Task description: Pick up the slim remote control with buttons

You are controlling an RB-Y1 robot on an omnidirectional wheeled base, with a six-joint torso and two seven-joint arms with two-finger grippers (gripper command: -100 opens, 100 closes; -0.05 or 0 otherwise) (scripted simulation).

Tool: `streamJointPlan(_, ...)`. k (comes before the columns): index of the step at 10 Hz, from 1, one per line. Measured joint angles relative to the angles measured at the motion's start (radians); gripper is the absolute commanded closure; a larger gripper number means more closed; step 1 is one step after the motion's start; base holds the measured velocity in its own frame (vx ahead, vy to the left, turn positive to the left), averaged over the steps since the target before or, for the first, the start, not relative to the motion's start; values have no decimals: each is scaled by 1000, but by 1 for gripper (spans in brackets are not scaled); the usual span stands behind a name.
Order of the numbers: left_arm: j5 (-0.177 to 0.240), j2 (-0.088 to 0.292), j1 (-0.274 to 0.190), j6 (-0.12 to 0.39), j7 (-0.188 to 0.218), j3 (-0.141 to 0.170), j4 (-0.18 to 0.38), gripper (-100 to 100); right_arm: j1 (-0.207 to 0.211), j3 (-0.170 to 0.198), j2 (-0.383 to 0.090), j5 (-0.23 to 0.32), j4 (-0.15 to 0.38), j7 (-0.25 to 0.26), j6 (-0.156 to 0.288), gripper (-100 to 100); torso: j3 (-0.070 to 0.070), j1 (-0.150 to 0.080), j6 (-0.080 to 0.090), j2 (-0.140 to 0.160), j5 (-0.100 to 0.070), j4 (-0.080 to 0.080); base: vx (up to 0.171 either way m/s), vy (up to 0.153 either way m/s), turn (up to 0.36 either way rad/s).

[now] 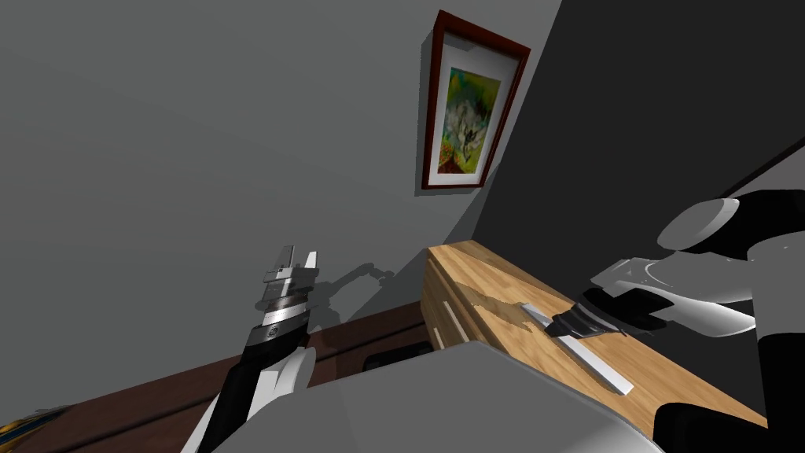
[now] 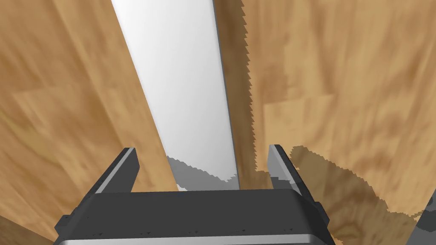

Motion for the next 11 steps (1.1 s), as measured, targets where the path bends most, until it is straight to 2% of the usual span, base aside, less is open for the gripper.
streamJointPlan(3, 0, 0, 0, 0, 0, 0, 0, 0, 49, -52, 6, -14, -42, 14, 60, -100, 0, -1, 0, 0, 0, 0, -5, -31, 21)
streamJointPlan(4, 0, 0, 0, 0, 0, 0, 0, 0, 50, -53, 6, -15, -44, 15, 65, 100, 0, 0, 0, 0, 0, 0, 0, 0, 0)
streamJointPlan(8, 0, 0, 0, 0, 0, 0, 0, 0, 50, -53, 6, -14, -44, 16, 64, 100, 0, 1, 1, -1, 0, 0, 0, 0, 0)
streamJointPlan(9, 0, 0, 0, 0, 0, 0, 0, 0, 50, -53, 6, -15, -44, 16, 64, 0, 0, 1, 1, 0, 0, 0, 0, 0, 0)
streamJointPlan(10, 0, 0, 0, 0, 0, 0, 0, 0, 50, -53, 6, -15, -44, 16, 64, 100, 0, 1, 1, 0, 0, 0, 8, 25, -39)
streamJointPlan(11, 0, 0, 0, 0, 0, 0, 0, 0, 36, -39, 6, -10, -33, 13, 51, 100, 0, 2, 1, -1, 1, 0, 11, 38, -38)
